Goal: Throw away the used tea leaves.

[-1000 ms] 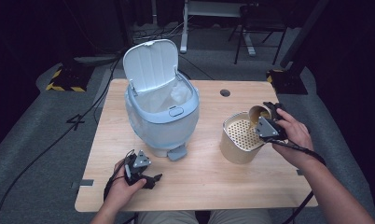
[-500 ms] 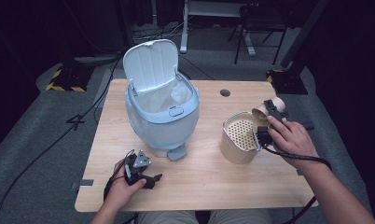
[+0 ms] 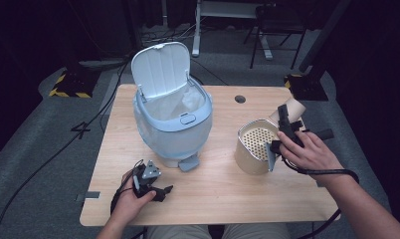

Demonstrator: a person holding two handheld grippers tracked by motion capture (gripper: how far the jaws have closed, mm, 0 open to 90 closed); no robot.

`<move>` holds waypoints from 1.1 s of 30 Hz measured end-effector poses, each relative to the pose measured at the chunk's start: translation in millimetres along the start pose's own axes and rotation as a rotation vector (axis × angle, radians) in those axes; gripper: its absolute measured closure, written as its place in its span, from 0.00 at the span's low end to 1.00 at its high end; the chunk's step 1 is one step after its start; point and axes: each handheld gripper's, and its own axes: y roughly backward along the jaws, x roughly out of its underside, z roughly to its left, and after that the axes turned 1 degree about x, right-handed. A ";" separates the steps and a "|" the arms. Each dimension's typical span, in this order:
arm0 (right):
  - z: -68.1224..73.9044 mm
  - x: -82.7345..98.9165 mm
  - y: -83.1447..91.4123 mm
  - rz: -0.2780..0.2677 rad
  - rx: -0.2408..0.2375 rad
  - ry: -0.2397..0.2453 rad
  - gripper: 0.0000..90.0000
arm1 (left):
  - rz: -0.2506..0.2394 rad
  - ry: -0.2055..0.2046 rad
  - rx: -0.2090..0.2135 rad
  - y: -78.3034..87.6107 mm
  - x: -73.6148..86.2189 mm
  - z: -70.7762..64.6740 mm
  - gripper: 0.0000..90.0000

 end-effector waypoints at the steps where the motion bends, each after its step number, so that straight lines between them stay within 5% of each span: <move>1: -0.7 -1.1 0.6 0.008 0.008 0.029 0.34 | 0.000 0.000 0.000 0.0 0.0 0.0 0.17; 3: -1.0 -2.1 0.6 0.008 0.023 0.056 0.34 | 0.000 0.000 0.000 0.0 0.0 0.0 0.17; 6: -3.7 -3.9 0.1 0.017 0.047 0.165 0.34 | 0.000 0.000 0.000 0.0 0.0 0.0 0.17; 11: -8.9 -6.4 1.1 0.011 0.050 0.223 0.34 | 0.000 0.000 0.000 0.0 0.0 0.0 0.17; 30: -15.2 -9.4 -1.0 -0.002 0.055 0.173 0.34 | 0.000 -0.001 0.002 0.1 -0.1 0.5 0.17; 33: -19.1 -5.2 0.4 -0.015 0.028 0.107 0.33 | 0.000 -0.002 0.006 -0.1 -0.3 1.0 0.17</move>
